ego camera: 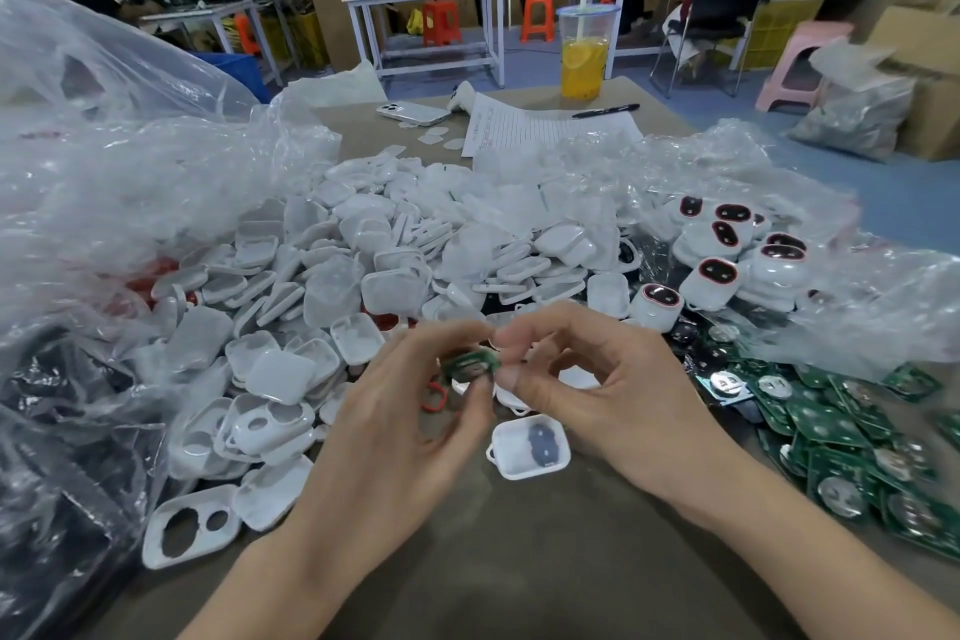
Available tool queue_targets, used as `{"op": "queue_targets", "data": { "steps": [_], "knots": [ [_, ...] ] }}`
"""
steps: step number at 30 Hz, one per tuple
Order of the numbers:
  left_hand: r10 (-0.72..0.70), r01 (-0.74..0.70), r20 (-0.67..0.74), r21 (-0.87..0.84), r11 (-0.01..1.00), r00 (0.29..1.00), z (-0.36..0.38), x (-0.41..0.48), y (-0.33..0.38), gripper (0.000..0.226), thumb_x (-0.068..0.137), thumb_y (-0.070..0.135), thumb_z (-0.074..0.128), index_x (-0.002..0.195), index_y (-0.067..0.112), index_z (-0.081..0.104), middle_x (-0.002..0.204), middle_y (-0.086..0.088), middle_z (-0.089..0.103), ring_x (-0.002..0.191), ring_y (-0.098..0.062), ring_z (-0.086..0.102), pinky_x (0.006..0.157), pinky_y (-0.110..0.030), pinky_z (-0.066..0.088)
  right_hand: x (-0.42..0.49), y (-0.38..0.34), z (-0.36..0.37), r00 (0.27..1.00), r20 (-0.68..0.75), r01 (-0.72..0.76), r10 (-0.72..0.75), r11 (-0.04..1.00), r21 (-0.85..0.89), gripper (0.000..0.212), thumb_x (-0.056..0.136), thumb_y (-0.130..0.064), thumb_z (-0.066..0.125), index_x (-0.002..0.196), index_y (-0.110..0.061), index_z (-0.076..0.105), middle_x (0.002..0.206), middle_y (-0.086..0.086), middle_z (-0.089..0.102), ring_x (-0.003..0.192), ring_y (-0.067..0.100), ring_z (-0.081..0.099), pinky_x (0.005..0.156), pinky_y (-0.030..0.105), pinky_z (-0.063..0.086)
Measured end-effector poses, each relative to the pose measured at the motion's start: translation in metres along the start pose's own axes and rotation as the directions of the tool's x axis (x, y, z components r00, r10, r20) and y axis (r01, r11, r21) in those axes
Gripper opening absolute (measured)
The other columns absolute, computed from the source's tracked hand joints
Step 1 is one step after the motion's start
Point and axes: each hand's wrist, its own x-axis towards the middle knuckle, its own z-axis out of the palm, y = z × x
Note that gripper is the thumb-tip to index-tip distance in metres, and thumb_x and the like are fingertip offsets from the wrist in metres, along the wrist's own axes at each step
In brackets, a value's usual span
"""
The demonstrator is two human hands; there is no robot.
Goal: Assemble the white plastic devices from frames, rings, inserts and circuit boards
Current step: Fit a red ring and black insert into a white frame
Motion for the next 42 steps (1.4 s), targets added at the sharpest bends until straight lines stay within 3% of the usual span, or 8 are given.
{"op": "queue_targets", "data": {
  "steps": [4, 10, 17, 21, 24, 30, 34, 42],
  "knots": [
    [-0.153, 0.143, -0.051, -0.156, 0.977, 0.987, 0.005, -0.001, 0.010, 0.029, 0.088, 0.032, 0.069, 0.106, 0.052, 0.056, 0.101, 0.025, 0.068, 0.093, 0.004, 0.067, 0.075, -0.006, 0.047, 0.003, 0.001, 0.004, 1.000, -0.003, -0.029, 0.029, 0.999, 0.025, 0.011, 0.088, -0.031, 0.075, 0.095, -0.038, 0.071, 0.084, -0.009, 0.069, 0.075, 0.011, 0.063, 0.070, 0.018, 0.051],
    [-0.394, 0.342, 0.016, -0.533, 0.774, 0.919, 0.009, 0.004, 0.013, 0.013, 0.079, 0.022, 0.077, 0.081, 0.030, 0.067, 0.083, 0.006, 0.073, 0.072, -0.008, 0.068, 0.064, -0.013, 0.053, 0.003, 0.003, -0.002, 0.992, 0.037, -0.126, 0.124, 0.990, 0.057, 0.014, 0.083, -0.044, 0.077, 0.095, -0.038, 0.073, 0.076, -0.013, 0.068, 0.067, 0.001, 0.063, 0.064, 0.009, 0.046],
    [-0.410, 0.382, 0.151, -0.726, 0.571, 0.900, 0.004, 0.007, 0.012, 0.010, 0.073, 0.030, 0.081, 0.080, 0.027, 0.074, 0.076, 0.005, 0.071, 0.068, -0.006, 0.066, 0.063, -0.016, 0.054, 0.002, -0.001, -0.005, 0.985, 0.098, -0.158, 0.140, 0.967, 0.198, 0.008, 0.086, -0.019, 0.077, 0.094, -0.023, 0.076, 0.073, -0.012, 0.071, 0.071, 0.003, 0.069, 0.067, 0.010, 0.049],
    [-0.371, 0.338, 0.047, -0.533, 0.775, 0.927, 0.006, 0.003, 0.009, 0.025, 0.075, 0.034, 0.083, 0.095, 0.042, 0.070, 0.090, 0.009, 0.072, 0.075, -0.004, 0.067, 0.067, -0.010, 0.051, 0.004, 0.001, -0.006, 0.984, 0.042, -0.177, 0.172, 0.974, 0.142, 0.008, 0.089, -0.021, 0.075, 0.088, -0.028, 0.077, 0.068, -0.013, 0.065, 0.069, 0.005, 0.061, 0.067, 0.015, 0.048],
    [-0.052, 0.049, -0.032, -0.084, 0.995, 0.998, 0.001, 0.002, 0.000, 0.031, 0.085, 0.035, 0.072, 0.114, 0.036, 0.062, 0.111, 0.016, 0.062, 0.093, -0.005, 0.063, 0.081, -0.009, 0.044, 0.005, 0.001, -0.013, 0.971, 0.064, -0.237, 0.229, 0.955, 0.177, 0.005, 0.088, -0.024, 0.076, 0.086, -0.028, 0.078, 0.067, -0.008, 0.069, 0.067, 0.007, 0.064, 0.067, 0.014, 0.050],
    [0.211, -0.207, -0.007, 0.154, 0.966, 0.978, -0.004, 0.001, -0.007, 0.020, 0.093, 0.032, 0.068, 0.109, 0.018, 0.069, 0.115, 0.012, 0.063, 0.104, -0.015, 0.060, 0.092, -0.016, 0.043, 0.004, 0.007, -0.019, 0.914, 0.237, -0.390, 0.329, 0.875, 0.287, 0.005, 0.086, -0.025, 0.076, 0.090, -0.026, 0.079, 0.076, 0.002, 0.070, 0.076, 0.013, 0.067, 0.081, 0.024, 0.054],
    [0.222, -0.219, 0.008, 0.214, 0.952, 0.975, -0.005, 0.001, -0.008, 0.023, 0.093, 0.035, 0.067, 0.102, 0.015, 0.074, 0.109, 0.008, 0.067, 0.099, -0.016, 0.060, 0.092, -0.020, 0.044, 0.006, 0.009, -0.022, 0.902, 0.273, -0.420, 0.334, 0.828, 0.372, 0.024, 0.084, -0.018, 0.075, 0.108, -0.018, 0.078, 0.078, -0.003, 0.071, 0.071, 0.008, 0.063, 0.074, 0.021, 0.055],
    [0.258, -0.255, 0.017, 0.234, 0.938, 0.966, -0.004, 0.002, -0.008, 0.019, 0.094, 0.033, 0.068, 0.101, 0.016, 0.074, 0.110, 0.012, 0.064, 0.097, -0.015, 0.058, 0.092, -0.019, 0.042, 0.008, 0.009, -0.026, 0.846, 0.298, -0.528, 0.442, 0.769, 0.359, 0.031, 0.073, -0.027, 0.085, 0.099, -0.012, 0.079, 0.068, 0.003, 0.059, 0.062, 0.013, 0.054, 0.066, 0.022, 0.053]
  ]
}}
